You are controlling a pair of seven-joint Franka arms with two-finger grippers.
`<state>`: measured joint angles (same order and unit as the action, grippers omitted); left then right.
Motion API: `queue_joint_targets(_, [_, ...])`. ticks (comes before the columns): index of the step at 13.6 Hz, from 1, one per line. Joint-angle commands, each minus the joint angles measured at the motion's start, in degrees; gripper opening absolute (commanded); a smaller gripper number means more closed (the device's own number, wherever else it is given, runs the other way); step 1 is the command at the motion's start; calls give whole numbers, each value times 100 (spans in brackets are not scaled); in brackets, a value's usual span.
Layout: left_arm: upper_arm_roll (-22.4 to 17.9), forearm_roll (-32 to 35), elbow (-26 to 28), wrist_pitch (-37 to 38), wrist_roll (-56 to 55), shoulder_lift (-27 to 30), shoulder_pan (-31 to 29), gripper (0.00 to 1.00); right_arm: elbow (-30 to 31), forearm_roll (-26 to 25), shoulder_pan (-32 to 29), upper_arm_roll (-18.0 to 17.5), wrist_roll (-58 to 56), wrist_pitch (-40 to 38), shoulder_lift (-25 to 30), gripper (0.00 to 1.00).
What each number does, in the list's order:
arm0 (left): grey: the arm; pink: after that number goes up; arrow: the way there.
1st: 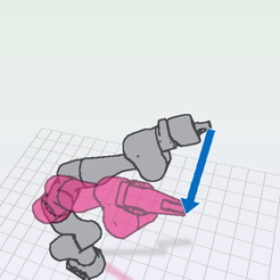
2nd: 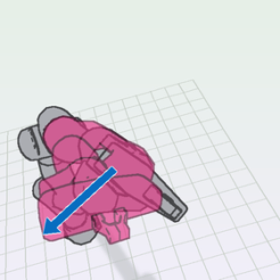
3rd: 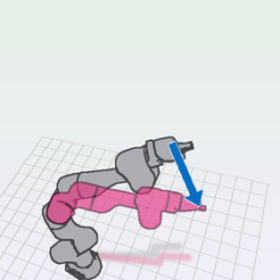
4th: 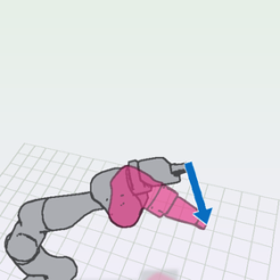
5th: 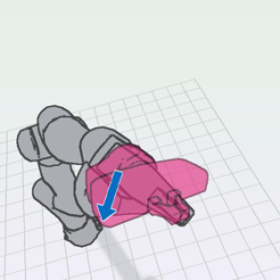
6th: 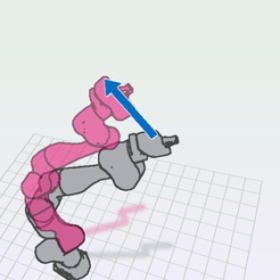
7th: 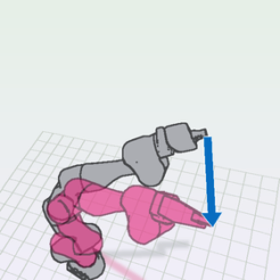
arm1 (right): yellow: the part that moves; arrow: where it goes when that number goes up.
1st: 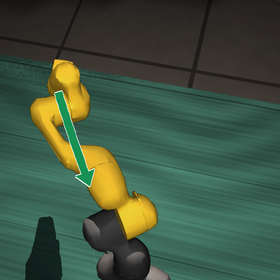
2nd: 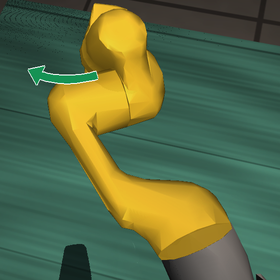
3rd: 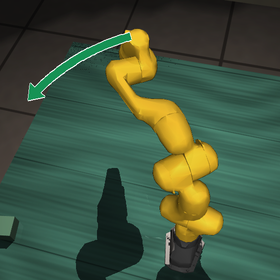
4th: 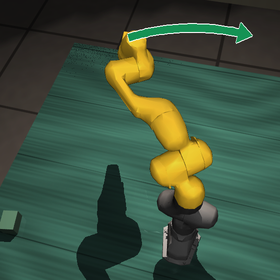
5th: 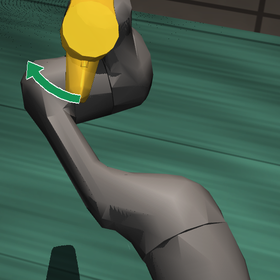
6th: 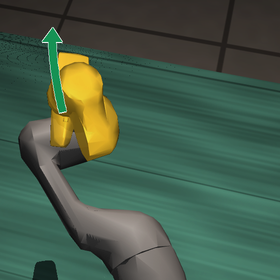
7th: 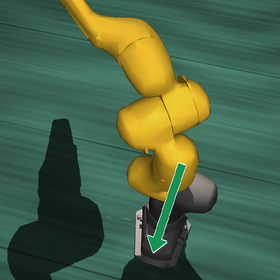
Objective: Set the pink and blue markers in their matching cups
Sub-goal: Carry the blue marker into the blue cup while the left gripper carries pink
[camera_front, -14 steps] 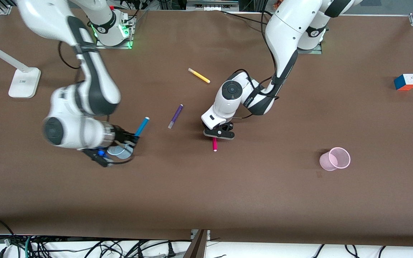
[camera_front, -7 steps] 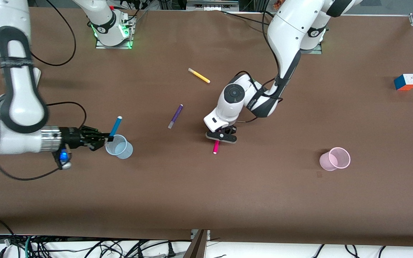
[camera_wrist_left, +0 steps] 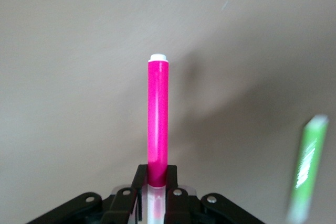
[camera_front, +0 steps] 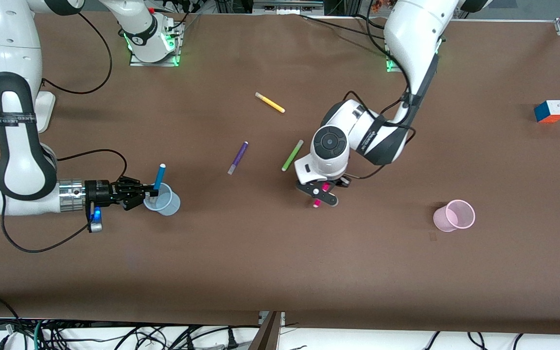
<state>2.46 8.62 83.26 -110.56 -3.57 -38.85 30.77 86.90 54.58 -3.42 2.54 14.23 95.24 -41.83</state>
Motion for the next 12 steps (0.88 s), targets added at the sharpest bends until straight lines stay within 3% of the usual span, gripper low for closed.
queue_joint_targets(1, [-18, 936, -55, 893, 1327, 237, -97, 1, 2, 167, -150, -61, -218, -128, -96, 0])
queue_joint_targets(6, [-18, 1728, -64, 1764, 3209, 343, -870, 4, 2, 316, -211, -61, -359, -146, -299, 0])
queue_joint_targets(7, [-27, 2026, -64, 1931, 3526, 378, -950, 4, 2, 377, -211, -61, -359, -146, -308, 27])
queue_joint_targets(8, [-35, 2403, -73, 2107, 3782, 431, -977, 4, 2, 378, -211, -61, -351, -146, -308, 83])
queue_joint_targets(9, [-44, 2947, -73, 2291, 4080, 440, -977, 4, 2, 378, -211, -61, -342, -146, -299, 99])
queue_joint_targets(11, [-36, 3863, -11, 2538, 4478, 431, -959, 4, 2, 378, -211, -61, -342, -163, -290, 99])
queue_joint_targets(12, [-53, 3988, -11, 2626, 4548, 422, -985, 4, -15, 378, -211, -61, -324, -216, -273, 99])
